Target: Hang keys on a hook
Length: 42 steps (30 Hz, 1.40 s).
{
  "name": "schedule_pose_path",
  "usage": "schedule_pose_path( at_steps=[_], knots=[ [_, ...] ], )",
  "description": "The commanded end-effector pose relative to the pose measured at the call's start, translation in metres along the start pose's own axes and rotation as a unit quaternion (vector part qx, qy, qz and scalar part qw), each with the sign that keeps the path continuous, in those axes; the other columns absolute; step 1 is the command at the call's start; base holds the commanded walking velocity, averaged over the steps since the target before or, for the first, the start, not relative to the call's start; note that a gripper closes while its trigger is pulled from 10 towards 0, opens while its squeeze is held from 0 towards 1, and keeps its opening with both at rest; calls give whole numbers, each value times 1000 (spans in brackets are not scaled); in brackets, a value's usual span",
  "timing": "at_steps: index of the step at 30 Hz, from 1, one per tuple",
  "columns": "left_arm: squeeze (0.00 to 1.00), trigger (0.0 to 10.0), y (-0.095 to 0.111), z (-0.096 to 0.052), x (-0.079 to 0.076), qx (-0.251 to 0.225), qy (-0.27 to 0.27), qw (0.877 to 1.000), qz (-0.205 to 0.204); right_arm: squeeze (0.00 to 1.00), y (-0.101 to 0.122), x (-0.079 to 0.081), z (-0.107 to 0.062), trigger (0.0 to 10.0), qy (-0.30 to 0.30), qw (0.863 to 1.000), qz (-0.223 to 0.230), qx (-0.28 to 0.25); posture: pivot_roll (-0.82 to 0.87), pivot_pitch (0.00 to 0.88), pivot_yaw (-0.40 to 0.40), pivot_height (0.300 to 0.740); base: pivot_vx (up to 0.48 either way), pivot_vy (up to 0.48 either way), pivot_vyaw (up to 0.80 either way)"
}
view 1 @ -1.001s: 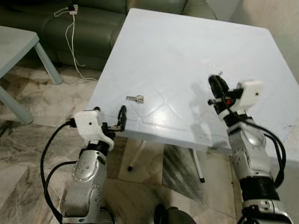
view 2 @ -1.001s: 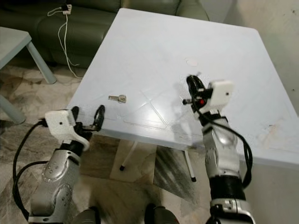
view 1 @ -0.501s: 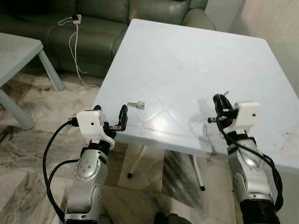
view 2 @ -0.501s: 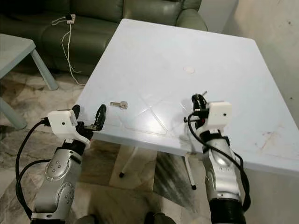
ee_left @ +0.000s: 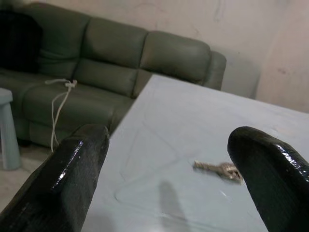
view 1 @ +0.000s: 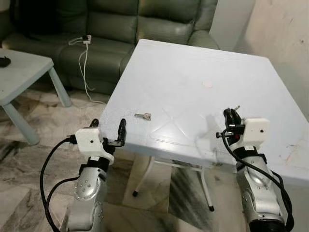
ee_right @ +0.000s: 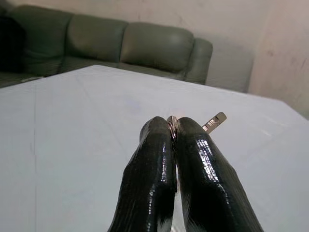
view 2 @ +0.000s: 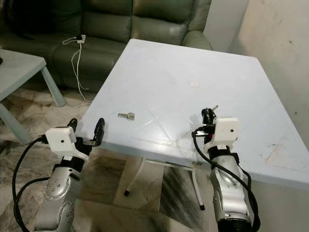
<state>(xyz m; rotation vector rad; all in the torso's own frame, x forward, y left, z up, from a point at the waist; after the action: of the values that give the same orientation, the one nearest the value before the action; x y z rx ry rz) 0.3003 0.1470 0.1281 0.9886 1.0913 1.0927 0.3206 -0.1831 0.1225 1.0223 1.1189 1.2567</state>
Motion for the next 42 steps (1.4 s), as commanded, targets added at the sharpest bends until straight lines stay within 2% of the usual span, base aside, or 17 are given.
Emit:
schedule_pose_path(
  at_steps=[1, 7, 20, 26, 31, 36, 42],
  knots=[
    [0, 10000, -2, 4, 2, 4, 2, 1000, -5, 0, -6, -4, -1, 10000, -11, 1000, -15, 14, 67, 0, -98, 740, 0, 0, 0],
    [0, 10000, -1, 13, 10, 0, 12, 1000, 2, 0, -14, -5, 3, 10000, -9, 999, -26, 40, 62, 0, -98, 740, 0, 0, -187],
    [0, 10000, 4, 31, 11, -10, 1, 1000, 11, 0, -14, -4, 14, 10000, 8, 998, -42, 43, 53, 0, -90, 740, 0, 0, -746],
    [0, 10000, 0, 34, 7, -4, -9, 999, 34, 0, -11, 0, 20, 10000, 18, 998, -49, 38, 44, 0, -78, 740, 0, 0, -755],
    [0, 10000, -4, 32, 8, 5, 0, 1000, 20, 0, -11, 2, 23, 10000, 17, 998, -48, 36, 44, 0, -78, 740, 0, -349, -754],
    [0, 10000, -6, 34, 7, 7, 14, 1000, -25, 0, -10, 3, 25, 10000, 18, 998, -45, 36, 45, 5, -84, 740, 0, -192, -756],
    [0, 10000, -5, 35, 9, 7, 27, 999, -17, 0, -9, 2, 25, 10000, 15, 998, -46, 35, 49, 4, -89, 740, 0, 0, -756]
  ],
)
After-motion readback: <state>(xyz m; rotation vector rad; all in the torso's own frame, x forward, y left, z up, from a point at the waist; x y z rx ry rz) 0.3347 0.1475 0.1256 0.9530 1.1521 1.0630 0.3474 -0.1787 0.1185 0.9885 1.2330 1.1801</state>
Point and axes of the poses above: a point about 5 cm out from each wrist's last joint towards the gripper, its own z axis pointing out of the wrist towards the gripper, its own y axis along the axis of the wrist's last joint, x = y × z, the point moved 3 cm from there along z, pointing out of the wrist towards the gripper, and after that the axes turned 2 degrees about -z, right-handed, at the moved point
